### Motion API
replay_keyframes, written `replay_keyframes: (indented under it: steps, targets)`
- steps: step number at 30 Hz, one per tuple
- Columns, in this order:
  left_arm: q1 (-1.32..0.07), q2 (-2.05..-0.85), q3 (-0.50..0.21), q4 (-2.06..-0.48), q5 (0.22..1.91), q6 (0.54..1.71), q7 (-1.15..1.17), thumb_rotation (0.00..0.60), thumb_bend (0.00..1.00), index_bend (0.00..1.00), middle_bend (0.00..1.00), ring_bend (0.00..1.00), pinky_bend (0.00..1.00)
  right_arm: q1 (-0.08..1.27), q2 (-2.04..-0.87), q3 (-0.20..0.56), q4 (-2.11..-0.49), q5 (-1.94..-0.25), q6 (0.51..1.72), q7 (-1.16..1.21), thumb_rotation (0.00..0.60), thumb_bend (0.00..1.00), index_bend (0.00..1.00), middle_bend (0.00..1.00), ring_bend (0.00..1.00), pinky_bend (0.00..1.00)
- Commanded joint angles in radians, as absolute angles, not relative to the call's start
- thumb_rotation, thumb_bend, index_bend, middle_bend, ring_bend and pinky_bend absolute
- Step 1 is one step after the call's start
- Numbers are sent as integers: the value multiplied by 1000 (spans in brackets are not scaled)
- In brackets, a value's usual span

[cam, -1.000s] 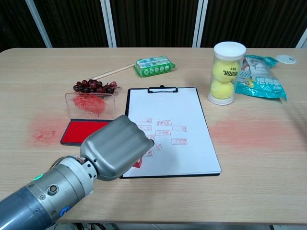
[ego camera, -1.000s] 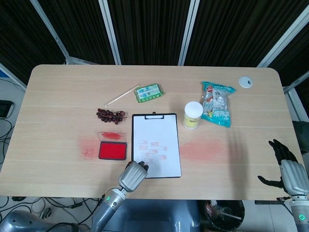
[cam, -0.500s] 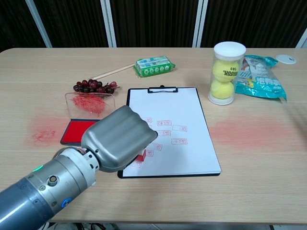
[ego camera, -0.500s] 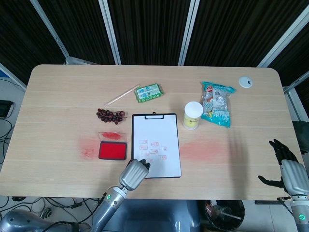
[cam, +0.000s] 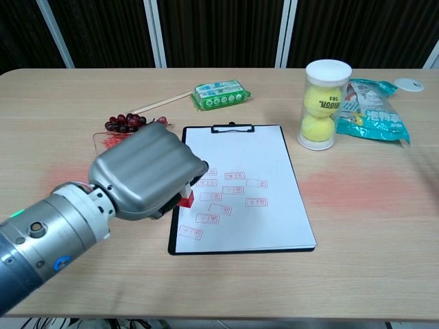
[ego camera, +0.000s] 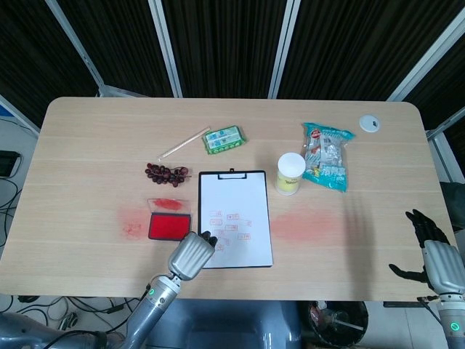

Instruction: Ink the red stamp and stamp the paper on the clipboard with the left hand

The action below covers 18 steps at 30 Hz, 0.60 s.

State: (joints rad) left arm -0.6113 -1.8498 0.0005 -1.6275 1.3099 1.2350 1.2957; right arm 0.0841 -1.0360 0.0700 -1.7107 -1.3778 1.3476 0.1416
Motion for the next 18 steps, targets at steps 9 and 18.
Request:
replay_keyframes:
  steps: [9,18]
  targets:
    - [-540,-1601,34,-1759,1374,1331,1160,600,468,723,790,956,1000,82,-1039,68,-1711,-1385,1356,128,600,137,0,0,0,135]
    - [-484,-1486,35,-1705,1364,1368,1032,600,468,714,782,955,1000,81,-1042,68,-1710,-1386,1361,118,600,137,0,0,0,135]
